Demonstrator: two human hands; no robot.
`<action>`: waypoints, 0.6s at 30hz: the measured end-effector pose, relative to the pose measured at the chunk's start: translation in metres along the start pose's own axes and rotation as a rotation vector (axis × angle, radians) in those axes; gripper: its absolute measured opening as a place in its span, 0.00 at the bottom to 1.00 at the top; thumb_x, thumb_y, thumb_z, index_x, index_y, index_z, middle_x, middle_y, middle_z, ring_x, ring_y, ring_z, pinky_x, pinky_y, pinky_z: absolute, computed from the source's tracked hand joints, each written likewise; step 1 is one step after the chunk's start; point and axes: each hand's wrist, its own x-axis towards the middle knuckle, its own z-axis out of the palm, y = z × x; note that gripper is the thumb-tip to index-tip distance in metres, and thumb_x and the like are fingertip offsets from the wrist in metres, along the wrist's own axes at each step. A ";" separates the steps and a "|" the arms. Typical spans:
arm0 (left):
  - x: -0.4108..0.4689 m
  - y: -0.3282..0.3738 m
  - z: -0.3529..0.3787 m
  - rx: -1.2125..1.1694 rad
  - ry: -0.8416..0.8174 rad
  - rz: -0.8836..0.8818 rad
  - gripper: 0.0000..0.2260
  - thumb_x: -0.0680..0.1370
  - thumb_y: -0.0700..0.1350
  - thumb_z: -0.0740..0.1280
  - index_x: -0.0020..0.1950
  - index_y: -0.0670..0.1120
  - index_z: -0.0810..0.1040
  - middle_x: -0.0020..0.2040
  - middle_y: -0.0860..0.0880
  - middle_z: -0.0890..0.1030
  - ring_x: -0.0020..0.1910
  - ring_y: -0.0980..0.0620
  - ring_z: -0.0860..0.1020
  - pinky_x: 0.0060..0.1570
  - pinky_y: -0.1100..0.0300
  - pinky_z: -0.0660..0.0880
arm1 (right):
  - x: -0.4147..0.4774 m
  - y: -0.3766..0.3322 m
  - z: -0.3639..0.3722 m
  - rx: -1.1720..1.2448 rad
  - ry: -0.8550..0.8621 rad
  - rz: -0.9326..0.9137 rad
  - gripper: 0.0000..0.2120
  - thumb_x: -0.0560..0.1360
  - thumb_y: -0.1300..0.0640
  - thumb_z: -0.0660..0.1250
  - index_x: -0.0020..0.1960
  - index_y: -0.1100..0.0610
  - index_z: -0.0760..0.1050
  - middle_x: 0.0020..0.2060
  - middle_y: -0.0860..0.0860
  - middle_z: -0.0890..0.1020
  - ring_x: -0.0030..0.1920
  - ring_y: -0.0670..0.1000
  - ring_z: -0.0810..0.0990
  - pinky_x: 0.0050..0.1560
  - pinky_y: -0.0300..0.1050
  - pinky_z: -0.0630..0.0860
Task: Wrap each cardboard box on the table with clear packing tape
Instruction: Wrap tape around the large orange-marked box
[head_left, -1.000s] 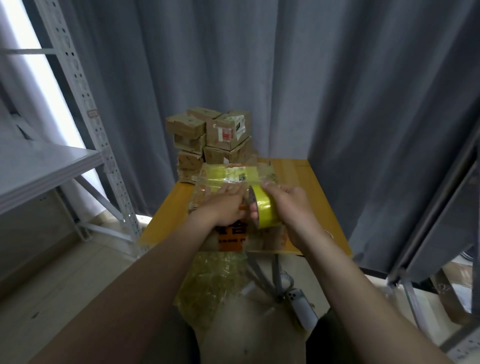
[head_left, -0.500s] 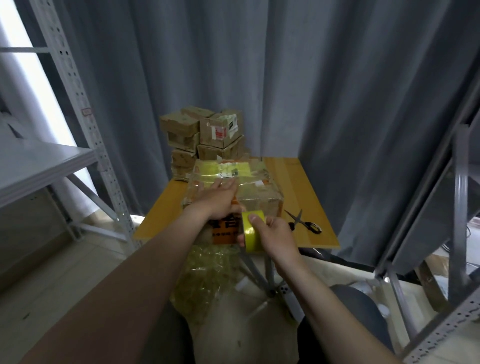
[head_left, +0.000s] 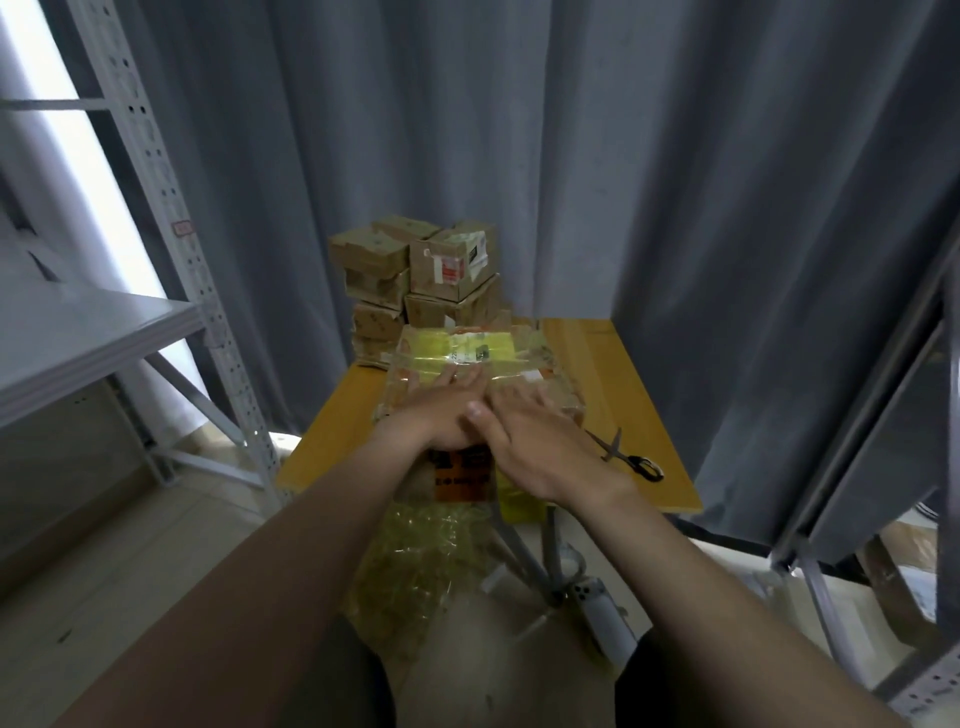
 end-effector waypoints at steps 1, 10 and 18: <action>0.000 0.000 0.000 -0.004 -0.003 -0.001 0.39 0.81 0.67 0.57 0.84 0.55 0.41 0.84 0.54 0.41 0.83 0.45 0.42 0.76 0.30 0.39 | 0.010 0.003 0.003 -0.054 -0.072 0.023 0.49 0.75 0.28 0.30 0.84 0.57 0.51 0.83 0.56 0.54 0.84 0.53 0.48 0.83 0.53 0.44; 0.009 -0.001 0.004 -0.021 0.008 0.010 0.40 0.78 0.57 0.63 0.84 0.57 0.43 0.85 0.52 0.48 0.83 0.46 0.45 0.74 0.28 0.37 | 0.103 0.027 -0.002 -0.130 -0.314 0.178 0.43 0.78 0.27 0.31 0.85 0.49 0.46 0.84 0.54 0.44 0.83 0.53 0.40 0.81 0.59 0.41; 0.009 -0.001 0.002 0.031 -0.016 0.006 0.42 0.75 0.51 0.67 0.84 0.48 0.47 0.84 0.49 0.48 0.83 0.46 0.43 0.73 0.28 0.38 | 0.167 0.040 0.006 -0.255 -0.314 0.318 0.46 0.79 0.26 0.35 0.84 0.57 0.37 0.83 0.55 0.37 0.83 0.55 0.35 0.81 0.60 0.38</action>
